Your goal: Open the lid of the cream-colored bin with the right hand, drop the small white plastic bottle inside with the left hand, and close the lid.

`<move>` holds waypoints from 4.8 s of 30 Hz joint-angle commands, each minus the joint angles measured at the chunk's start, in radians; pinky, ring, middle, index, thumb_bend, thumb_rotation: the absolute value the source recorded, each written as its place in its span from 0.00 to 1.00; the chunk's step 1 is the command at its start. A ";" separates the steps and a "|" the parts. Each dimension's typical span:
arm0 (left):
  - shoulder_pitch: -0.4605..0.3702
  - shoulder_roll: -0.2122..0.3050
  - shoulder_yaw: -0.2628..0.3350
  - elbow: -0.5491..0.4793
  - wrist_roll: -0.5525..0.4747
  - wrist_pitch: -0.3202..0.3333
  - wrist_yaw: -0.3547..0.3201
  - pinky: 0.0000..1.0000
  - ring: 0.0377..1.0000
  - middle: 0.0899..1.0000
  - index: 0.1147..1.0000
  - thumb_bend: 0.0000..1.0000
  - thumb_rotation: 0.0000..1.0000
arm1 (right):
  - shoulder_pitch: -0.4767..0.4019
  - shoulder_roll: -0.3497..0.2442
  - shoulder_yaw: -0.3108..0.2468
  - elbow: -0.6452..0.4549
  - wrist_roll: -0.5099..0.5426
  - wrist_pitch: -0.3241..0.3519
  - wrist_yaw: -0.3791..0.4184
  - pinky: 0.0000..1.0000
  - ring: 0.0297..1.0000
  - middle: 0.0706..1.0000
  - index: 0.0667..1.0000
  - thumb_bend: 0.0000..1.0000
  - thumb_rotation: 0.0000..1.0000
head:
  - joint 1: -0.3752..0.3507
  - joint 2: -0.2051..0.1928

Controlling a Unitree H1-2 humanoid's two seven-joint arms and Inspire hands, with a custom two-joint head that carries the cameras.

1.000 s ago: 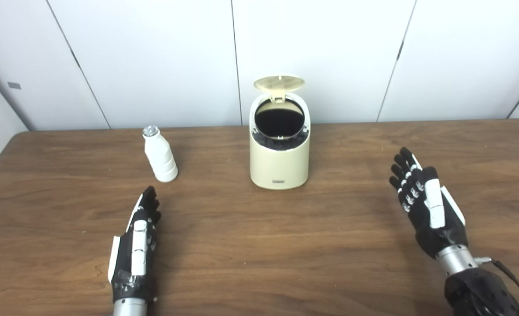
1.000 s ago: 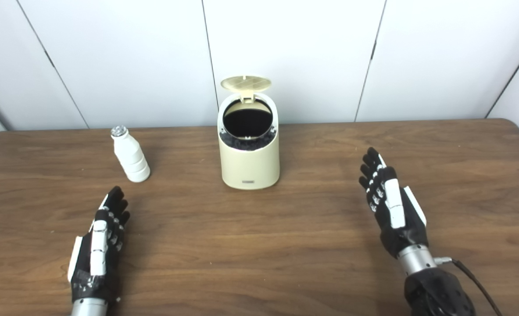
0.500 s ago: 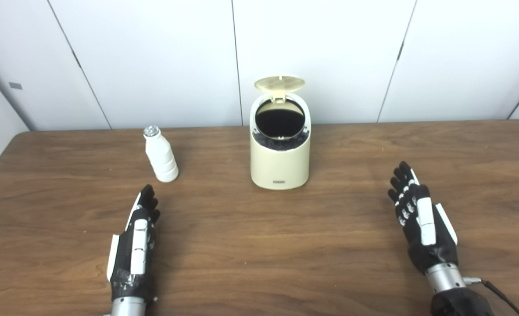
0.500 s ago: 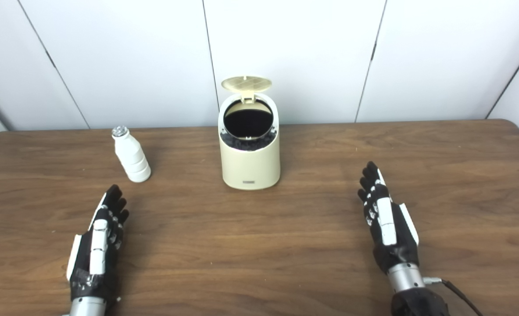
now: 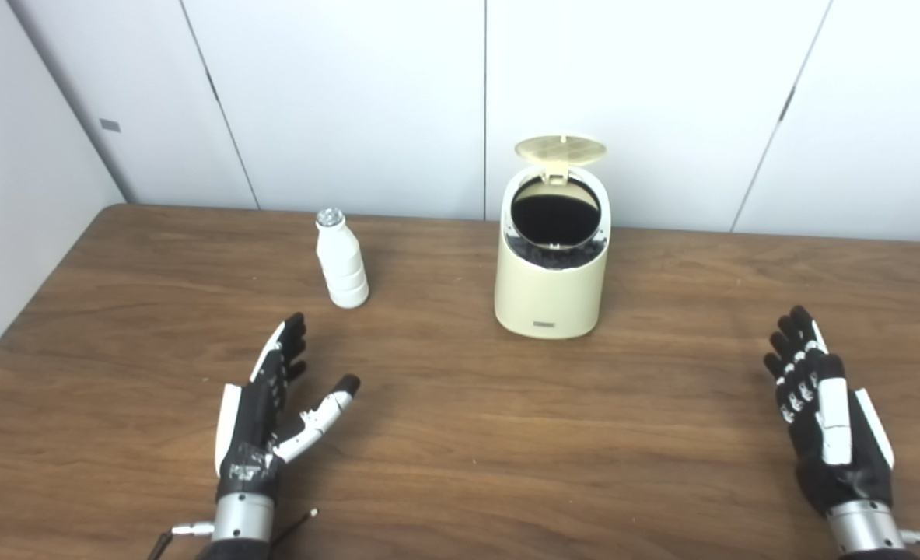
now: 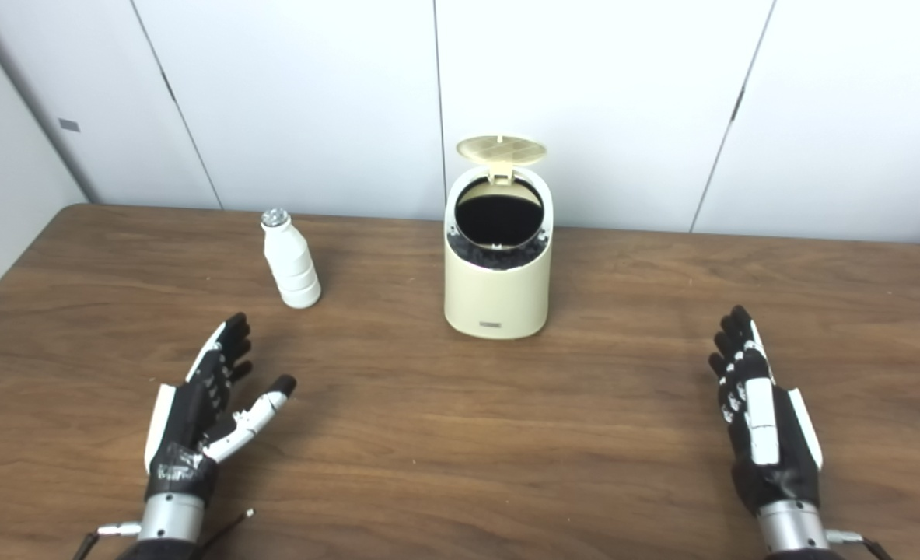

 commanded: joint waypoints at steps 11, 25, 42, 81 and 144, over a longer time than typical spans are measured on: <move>-0.171 0.115 0.038 -0.043 0.148 0.114 0.011 0.88 0.92 0.92 0.91 0.94 0.26 | -0.025 -0.003 0.005 -0.008 0.030 -0.012 0.003 1.00 1.00 1.00 1.00 0.65 0.95 | 0.002 0.011; -0.375 0.269 -0.054 0.142 0.327 0.207 -0.028 0.92 0.97 0.94 0.88 0.92 0.30 | -0.017 0.003 0.015 -0.034 0.023 0.005 -0.014 1.00 1.00 1.00 1.00 0.63 0.97 | -0.006 0.009; -0.528 0.354 -0.164 0.410 0.438 0.173 -0.001 1.00 0.98 0.93 0.82 0.95 0.31 | -0.009 0.010 0.024 -0.065 0.023 0.034 -0.024 1.00 1.00 1.00 0.99 0.62 0.97 | -0.021 0.020; -0.564 0.315 -0.173 0.460 0.283 0.152 -0.044 0.70 0.78 0.81 0.81 0.94 0.21 | -0.004 0.028 0.040 -0.087 0.014 0.067 -0.042 1.00 1.00 0.99 1.00 0.63 0.99 | -0.043 0.047; -0.568 0.219 -0.199 0.148 0.331 0.089 0.013 0.36 0.39 0.45 0.43 0.50 0.00 | -0.001 0.034 0.050 -0.047 -0.002 0.041 -0.037 0.97 1.00 0.96 1.00 0.61 1.00 | -0.075 0.015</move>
